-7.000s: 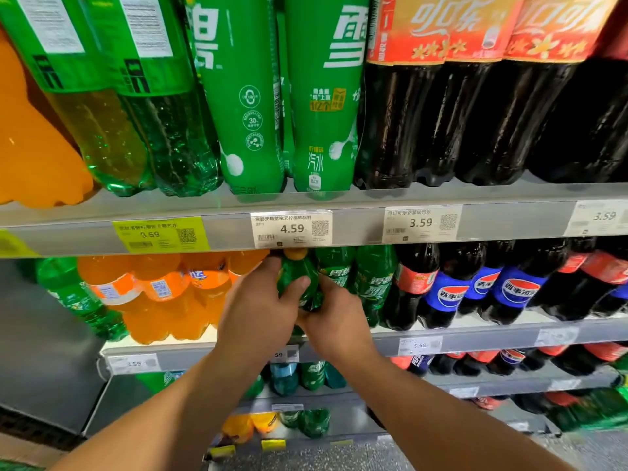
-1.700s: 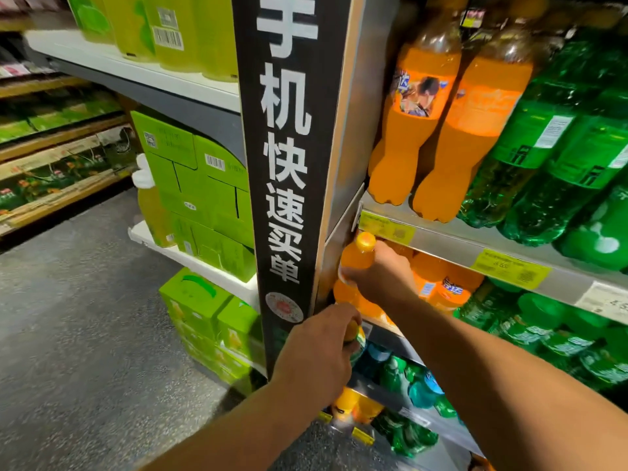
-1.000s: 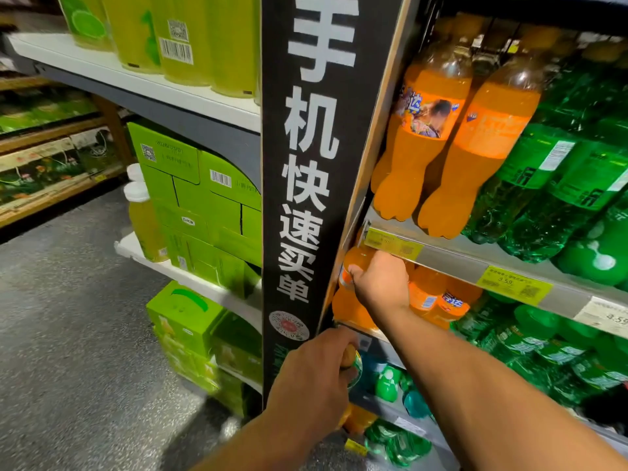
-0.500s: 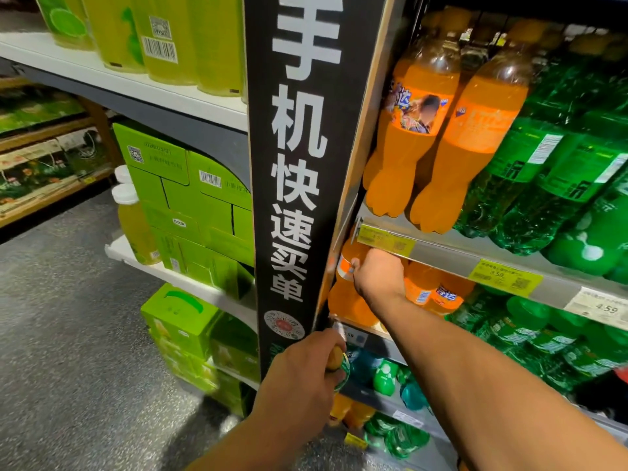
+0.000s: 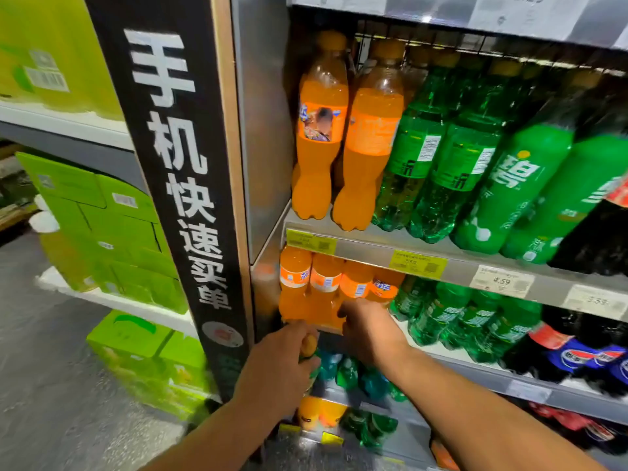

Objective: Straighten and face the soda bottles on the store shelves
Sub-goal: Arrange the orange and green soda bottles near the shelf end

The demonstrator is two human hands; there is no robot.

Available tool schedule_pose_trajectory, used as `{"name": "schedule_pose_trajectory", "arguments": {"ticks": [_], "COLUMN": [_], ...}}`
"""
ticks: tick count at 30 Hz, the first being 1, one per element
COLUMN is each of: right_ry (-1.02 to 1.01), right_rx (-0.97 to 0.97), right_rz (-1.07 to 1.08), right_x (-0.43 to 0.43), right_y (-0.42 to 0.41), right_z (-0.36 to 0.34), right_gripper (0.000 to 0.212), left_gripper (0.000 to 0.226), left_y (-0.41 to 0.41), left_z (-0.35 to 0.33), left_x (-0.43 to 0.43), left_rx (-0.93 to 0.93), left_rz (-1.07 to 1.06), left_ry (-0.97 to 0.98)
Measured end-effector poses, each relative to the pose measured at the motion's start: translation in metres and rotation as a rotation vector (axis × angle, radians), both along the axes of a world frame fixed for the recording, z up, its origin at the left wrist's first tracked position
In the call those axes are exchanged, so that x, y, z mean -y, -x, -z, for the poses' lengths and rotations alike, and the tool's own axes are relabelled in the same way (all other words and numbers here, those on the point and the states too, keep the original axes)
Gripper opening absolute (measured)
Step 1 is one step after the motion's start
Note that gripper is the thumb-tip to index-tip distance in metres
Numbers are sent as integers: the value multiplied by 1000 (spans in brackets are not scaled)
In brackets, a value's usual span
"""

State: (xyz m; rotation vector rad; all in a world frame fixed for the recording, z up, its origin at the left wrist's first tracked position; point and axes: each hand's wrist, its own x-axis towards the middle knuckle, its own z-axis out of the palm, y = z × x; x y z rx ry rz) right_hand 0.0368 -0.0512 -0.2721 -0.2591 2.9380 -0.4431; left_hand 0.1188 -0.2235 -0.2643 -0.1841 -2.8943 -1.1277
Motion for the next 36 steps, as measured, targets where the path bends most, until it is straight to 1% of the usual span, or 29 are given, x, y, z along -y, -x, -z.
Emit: {"name": "schedule_pose_trajectory", "arguments": {"ticks": [3, 6, 9, 12, 15, 18, 19, 21, 24, 26, 34, 36], "right_ry": [-59, -128, -135, -156, -153, -134, -123, -85, -52, -40, 2, 0], "right_rx": [25, 46, 43, 18, 8, 5, 5, -2, -3, -3, 21, 22], "right_rz": [26, 102, 162, 186, 253, 278, 284, 296, 287, 277, 294, 299], "right_x": [-46, -96, -143, -188, -223, -244, -249, -257, -267, -274, -298, -302], "right_y": [-12, -23, -35, -48, -56, -60, -61, -62, -59, -57, -59, -61], "right_z": [-3, 0, -2, -4, -4, -5, -5, -4, 2, 7, 26, 30], "right_gripper": [29, 28, 17, 23, 20, 8, 7, 8, 15, 16, 16, 15], "left_gripper": [24, 22, 24, 27, 24, 28, 29, 27, 29, 30, 17, 25], "left_y": [5, 12, 22, 29, 34, 41, 43, 47, 53, 57, 67, 73], "left_z": [-4, -9, -13, -21, -25, -23, -23, -23, -20, -18, -3, 1], "left_x": [-28, -60, -91, -119, -142, -160, -165, -174, -188, -197, -217, -221], "left_rx": [-12, -8, -41, -108, -159, -190, -214, -234, -212, -203, -171, -171], "left_rz": [37, 67, 74, 39, 0, -27, -31, -38, -53, -55, -173, -200], "left_ry": [13, -7, 11, 26, 9, -40, -41, -25, -12, -10, -18, -9]}}
